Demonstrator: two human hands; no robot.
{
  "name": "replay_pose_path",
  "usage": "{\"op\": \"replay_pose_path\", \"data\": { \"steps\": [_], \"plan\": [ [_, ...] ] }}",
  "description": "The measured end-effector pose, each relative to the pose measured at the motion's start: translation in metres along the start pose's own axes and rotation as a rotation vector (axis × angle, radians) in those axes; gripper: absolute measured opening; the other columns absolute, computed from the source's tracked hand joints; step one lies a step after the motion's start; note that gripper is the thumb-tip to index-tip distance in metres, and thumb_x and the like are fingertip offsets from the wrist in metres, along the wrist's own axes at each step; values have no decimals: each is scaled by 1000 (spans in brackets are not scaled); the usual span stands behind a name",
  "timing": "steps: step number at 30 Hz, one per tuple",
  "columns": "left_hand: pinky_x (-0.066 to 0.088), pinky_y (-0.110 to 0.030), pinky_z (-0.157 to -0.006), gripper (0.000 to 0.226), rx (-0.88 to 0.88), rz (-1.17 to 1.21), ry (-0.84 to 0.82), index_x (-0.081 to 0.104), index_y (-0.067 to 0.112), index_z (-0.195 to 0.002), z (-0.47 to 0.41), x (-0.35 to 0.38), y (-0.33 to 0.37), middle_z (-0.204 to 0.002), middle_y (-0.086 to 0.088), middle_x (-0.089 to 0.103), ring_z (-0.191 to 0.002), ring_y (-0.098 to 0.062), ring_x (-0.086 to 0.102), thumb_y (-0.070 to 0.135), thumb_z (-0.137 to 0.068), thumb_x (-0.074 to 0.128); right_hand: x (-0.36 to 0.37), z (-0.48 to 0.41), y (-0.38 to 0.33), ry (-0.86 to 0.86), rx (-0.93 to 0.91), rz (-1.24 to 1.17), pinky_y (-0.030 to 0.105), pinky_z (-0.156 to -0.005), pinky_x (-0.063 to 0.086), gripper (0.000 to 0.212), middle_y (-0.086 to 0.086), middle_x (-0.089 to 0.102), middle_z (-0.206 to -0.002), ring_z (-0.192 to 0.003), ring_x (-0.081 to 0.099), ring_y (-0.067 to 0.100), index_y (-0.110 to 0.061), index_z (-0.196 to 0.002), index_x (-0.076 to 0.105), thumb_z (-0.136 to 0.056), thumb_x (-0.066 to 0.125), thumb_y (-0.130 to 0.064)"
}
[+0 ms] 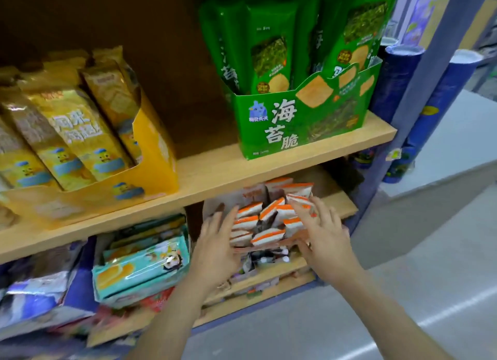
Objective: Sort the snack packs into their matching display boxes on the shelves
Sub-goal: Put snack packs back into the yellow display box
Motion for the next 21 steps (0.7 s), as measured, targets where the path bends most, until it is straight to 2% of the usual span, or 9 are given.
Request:
{"op": "replay_pose_path", "data": {
  "steps": [3, 6, 8, 11, 13, 17, 19, 21],
  "plan": [
    [30, -40, -116, 109, 74, -53, -147, -6, 38, -154, -26, 7, 7, -160, 7, 10, -145, -25, 11, 10, -81, 70, -4, -1, -22, 138, -46, 81, 60, -93, 41, 83, 7, 33, -154, -140, 27, 31, -38, -147, 32, -79, 75, -19],
    [40, -44, -107, 106, 184, -141, -252, -5, 44, -152, -44, 16, 24, -158, 4, 21, -141, -29, 28, 17, -83, 70, 15, -2, -45, 128, -106, 111, 58, -90, 42, 83, 4, 41, -150, -139, 34, 28, -34, -145, 36, -75, 79, -23],
    [49, -41, -97, 100, 244, -152, -269, 1, 46, -152, -51, 20, 29, -153, 1, 33, -131, -27, 43, 22, -84, 70, 30, -4, -54, 101, -114, 147, 55, -90, 42, 79, -1, 49, -144, -139, 37, 25, -32, -141, 44, -72, 83, -28],
    [56, -38, -79, 94, 242, -104, -219, 14, 52, -146, -57, 14, 21, -137, 1, 53, -110, -19, 56, 9, -82, 68, 40, -9, -56, 111, -130, 166, 51, -91, 37, 63, -6, 63, -127, -134, 43, 23, -28, -125, 62, -68, 88, -24],
    [56, -36, -76, 91, 208, -93, -201, 22, 51, -146, -55, 5, 6, -140, 5, 52, -112, -18, 57, 4, -81, 65, 37, -13, -54, 177, -131, 167, 47, -91, 31, 47, -8, 70, -113, -127, 50, 22, -27, -109, 71, -67, 88, -15],
    [54, -34, -83, 81, 115, -108, -226, 27, 47, -146, -53, -3, -29, -142, 8, 52, -115, -17, 56, 26, -81, 69, 25, -17, -52, 279, -114, 171, 43, -84, 28, 28, -6, 73, -100, -115, 57, 24, -23, -96, 74, -71, 85, -15],
    [52, -34, -84, 82, 125, -109, -277, 27, 49, -143, -48, 4, -34, -137, 9, 53, -114, -17, 54, 40, -76, 74, 18, -15, -58, 321, -121, 150, 43, -81, 36, 23, 1, 71, -98, -105, 60, 29, -17, -95, 74, -75, 83, -13],
    [50, -34, -80, 81, 142, -121, -291, 28, 47, -139, -45, 10, -35, -128, 7, 55, -110, -18, 54, 46, -74, 77, 11, -16, -66, 351, -108, 84, 41, -72, 48, 23, 9, 67, -96, -94, 61, 32, -10, -95, 70, -75, 82, -6]
  ]
}}
Point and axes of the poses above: each hand's wrist, its own z-axis away from the middle knuckle, its own x-axis out of the palm, y = z × x, the point moved 10 cm from there along -z, towards the middle knuckle
